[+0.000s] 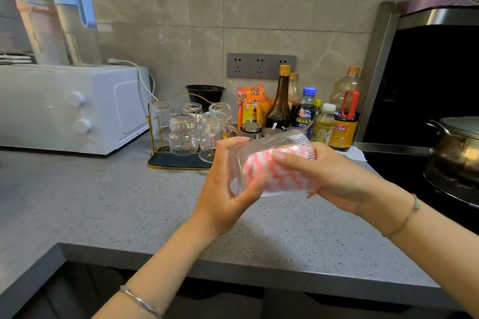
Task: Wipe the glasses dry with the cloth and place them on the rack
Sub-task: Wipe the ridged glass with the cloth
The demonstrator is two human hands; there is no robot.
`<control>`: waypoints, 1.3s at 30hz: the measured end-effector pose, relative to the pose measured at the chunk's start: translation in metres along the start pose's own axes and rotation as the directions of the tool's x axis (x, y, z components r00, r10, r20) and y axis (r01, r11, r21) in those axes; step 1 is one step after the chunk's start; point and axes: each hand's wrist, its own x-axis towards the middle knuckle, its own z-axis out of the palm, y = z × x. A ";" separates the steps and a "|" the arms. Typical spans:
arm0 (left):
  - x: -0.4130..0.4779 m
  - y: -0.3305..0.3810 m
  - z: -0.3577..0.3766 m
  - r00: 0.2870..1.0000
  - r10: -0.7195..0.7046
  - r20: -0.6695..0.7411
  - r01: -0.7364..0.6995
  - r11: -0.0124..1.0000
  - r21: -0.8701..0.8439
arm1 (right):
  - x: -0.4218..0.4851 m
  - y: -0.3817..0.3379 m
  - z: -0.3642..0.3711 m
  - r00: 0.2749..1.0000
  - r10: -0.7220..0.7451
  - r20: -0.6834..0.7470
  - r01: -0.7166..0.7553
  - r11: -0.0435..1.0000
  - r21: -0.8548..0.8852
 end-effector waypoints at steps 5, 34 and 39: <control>0.027 0.006 -0.005 0.813 -0.538 0.224 0.580 0.782 -0.226 | 0.004 -0.011 -0.015 1.000 0.017 -0.001 -0.017 0.998 -0.057; 0.033 0.006 0.001 0.650 -0.638 0.414 0.718 0.336 -0.609 | 0.016 0.031 -0.004 0.761 -0.516 -0.392 0.455 0.856 -0.244; 0.040 0.016 0.007 0.688 -0.655 0.311 0.648 0.363 -0.670 | 0.022 0.038 0.007 0.720 -0.607 -0.336 0.482 0.786 -0.387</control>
